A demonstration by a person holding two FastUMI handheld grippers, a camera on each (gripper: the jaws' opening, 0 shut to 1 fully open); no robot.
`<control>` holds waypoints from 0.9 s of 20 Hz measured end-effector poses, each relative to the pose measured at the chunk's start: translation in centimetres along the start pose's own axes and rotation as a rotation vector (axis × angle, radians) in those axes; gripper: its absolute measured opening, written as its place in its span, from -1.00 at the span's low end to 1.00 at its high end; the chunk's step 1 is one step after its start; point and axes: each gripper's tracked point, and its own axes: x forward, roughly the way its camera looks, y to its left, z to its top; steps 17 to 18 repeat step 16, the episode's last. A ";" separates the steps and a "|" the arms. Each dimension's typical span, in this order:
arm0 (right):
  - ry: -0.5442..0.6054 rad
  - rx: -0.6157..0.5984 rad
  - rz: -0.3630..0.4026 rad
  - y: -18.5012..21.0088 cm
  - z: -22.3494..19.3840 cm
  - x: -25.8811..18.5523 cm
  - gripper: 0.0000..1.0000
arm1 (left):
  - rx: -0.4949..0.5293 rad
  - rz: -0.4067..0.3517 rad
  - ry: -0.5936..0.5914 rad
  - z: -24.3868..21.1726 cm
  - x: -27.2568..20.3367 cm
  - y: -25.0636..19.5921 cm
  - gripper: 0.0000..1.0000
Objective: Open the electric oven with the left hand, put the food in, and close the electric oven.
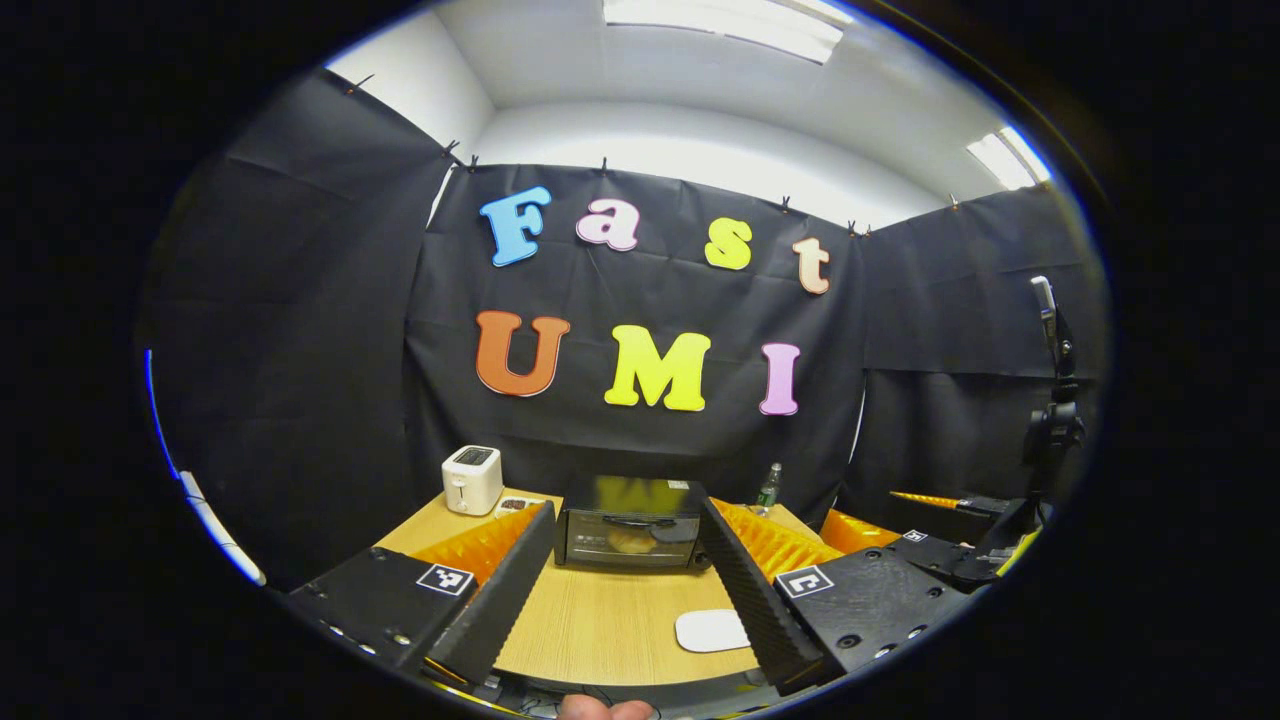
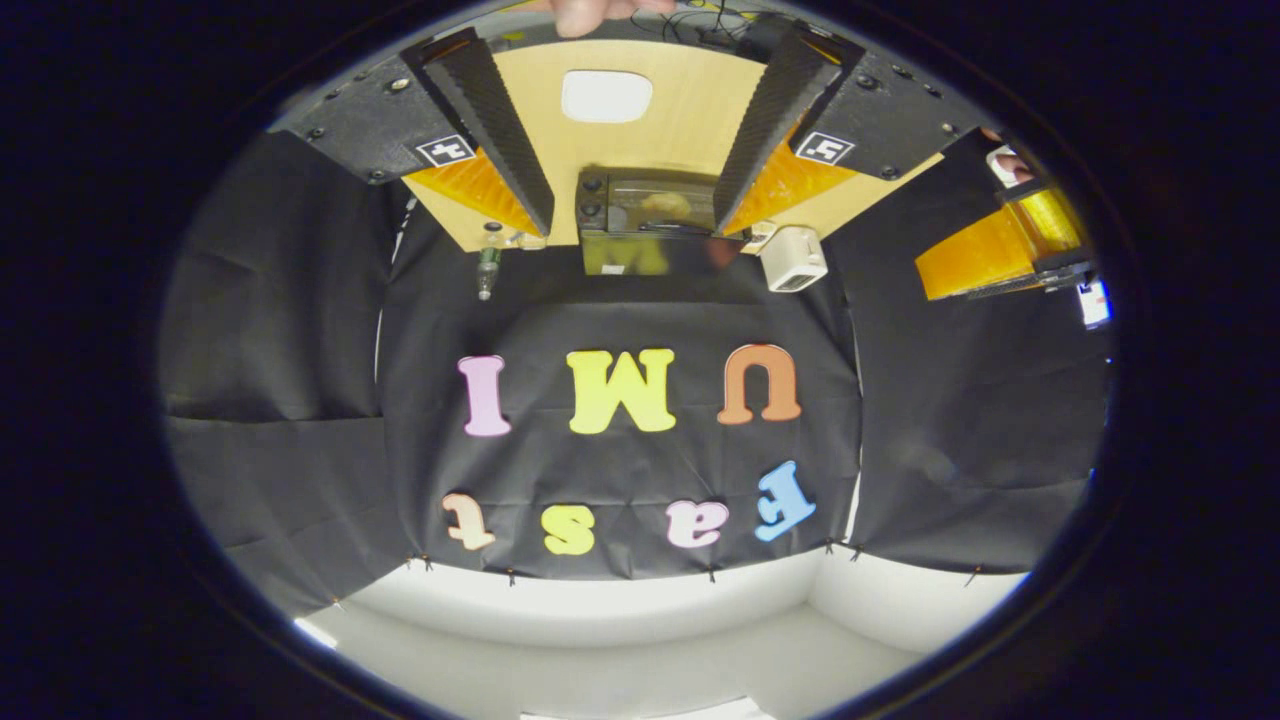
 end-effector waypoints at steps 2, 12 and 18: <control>-0.018 -0.014 0.012 0.4 0.4 -1.2 0.96 | -0.013 0.008 -0.002 -0.1 -0.9 0.2 0.87; -0.035 -0.011 0.004 0.2 0.4 -3.6 1.00 | -0.016 0.019 0.017 -0.7 -3.4 -0.3 0.87; -0.041 -0.008 0.008 0.3 0.6 -4.0 1.00 | -0.024 0.018 0.020 -0.7 -3.4 -0.4 0.88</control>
